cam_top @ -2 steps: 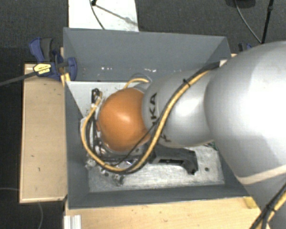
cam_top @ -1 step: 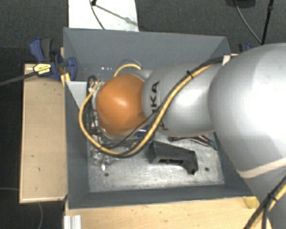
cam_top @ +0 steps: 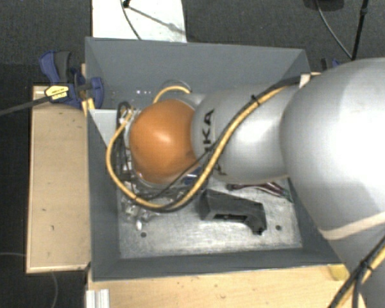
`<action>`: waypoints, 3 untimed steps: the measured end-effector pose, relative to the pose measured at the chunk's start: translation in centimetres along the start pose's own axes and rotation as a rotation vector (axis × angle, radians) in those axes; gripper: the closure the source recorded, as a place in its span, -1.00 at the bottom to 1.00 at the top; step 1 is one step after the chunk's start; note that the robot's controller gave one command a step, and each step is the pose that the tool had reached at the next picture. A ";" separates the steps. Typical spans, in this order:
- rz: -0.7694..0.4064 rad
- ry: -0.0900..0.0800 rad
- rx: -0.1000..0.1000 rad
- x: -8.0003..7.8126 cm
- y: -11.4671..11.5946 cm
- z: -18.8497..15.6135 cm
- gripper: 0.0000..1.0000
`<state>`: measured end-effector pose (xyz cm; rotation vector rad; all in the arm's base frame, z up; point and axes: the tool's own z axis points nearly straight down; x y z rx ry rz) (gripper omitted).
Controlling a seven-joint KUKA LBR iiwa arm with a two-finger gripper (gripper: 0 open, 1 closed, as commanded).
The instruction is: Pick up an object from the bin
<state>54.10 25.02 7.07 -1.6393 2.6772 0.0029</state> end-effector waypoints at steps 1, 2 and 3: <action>0.002 0.002 -0.002 0.1 0.1 -0.4 1.00; 0.003 0.001 0.000 0.0 0.0 -1.4 1.00; 0.004 0.004 -0.003 0.1 0.1 -2.5 1.00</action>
Offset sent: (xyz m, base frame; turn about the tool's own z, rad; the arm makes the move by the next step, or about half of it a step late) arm 0.0001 0.0000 0.0239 0.0000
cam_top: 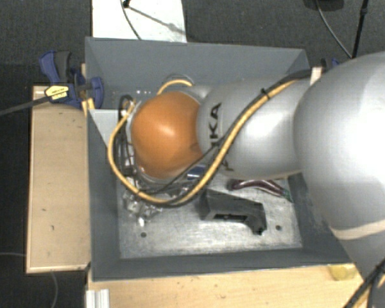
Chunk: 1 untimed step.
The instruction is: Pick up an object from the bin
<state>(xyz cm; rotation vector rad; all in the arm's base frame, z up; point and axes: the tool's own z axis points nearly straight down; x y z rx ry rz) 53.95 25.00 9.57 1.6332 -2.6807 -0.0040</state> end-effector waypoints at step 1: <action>0.001 0.001 0.000 0.0 0.0 -2.2 1.00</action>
Offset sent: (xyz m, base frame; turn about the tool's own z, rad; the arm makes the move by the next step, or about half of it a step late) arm 0.0001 0.0000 0.0219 0.0000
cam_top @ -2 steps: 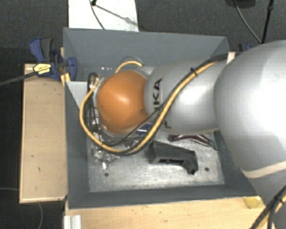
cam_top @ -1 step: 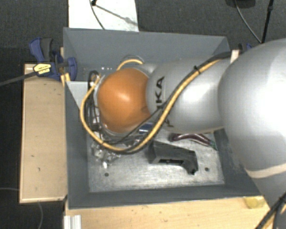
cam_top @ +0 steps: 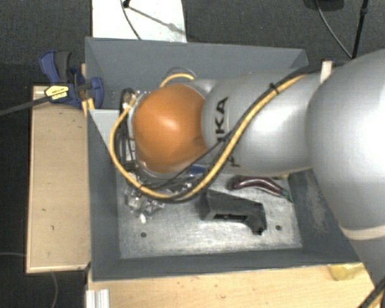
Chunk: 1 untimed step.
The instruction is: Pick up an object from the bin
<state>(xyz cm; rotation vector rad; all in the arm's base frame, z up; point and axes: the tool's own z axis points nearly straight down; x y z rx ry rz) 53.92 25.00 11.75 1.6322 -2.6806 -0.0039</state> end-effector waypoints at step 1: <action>0.000 -0.003 0.003 -0.1 -0.1 -1.8 1.00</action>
Offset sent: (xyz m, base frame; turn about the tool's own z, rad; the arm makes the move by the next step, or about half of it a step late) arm -0.0001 -0.0001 0.0522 0.0000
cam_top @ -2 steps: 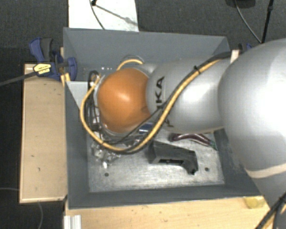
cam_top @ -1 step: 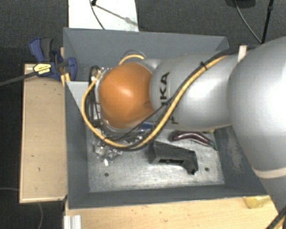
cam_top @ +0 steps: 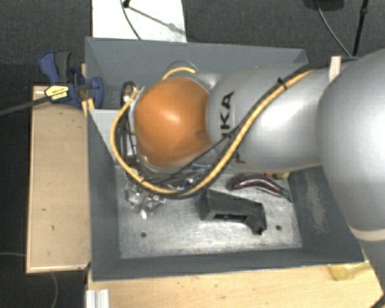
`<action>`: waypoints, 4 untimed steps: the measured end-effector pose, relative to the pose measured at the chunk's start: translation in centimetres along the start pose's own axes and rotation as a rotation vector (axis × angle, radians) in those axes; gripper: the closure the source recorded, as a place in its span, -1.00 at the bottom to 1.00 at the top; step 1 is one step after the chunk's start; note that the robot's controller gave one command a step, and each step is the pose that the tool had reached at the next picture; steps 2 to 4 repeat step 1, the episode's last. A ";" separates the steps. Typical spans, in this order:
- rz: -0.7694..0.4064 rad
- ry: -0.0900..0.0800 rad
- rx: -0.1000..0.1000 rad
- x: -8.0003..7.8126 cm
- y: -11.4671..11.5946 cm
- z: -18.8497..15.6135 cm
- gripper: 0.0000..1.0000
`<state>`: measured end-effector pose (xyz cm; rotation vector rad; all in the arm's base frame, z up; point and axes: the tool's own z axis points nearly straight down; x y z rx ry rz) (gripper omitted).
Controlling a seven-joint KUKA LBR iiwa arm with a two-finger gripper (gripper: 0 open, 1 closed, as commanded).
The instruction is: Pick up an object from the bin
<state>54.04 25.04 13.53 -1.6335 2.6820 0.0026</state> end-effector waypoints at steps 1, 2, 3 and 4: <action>0.002 -0.003 0.003 0.0 0.0 -1.5 1.00; 0.002 -0.003 0.003 0.0 0.0 -1.5 1.00; 0.002 -0.003 0.003 0.0 0.0 -1.5 1.00; 0.002 -0.003 0.003 0.0 0.0 -1.5 1.00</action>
Offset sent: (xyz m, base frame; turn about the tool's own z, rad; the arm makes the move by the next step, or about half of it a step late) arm 0.0000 0.0000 0.0151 0.0000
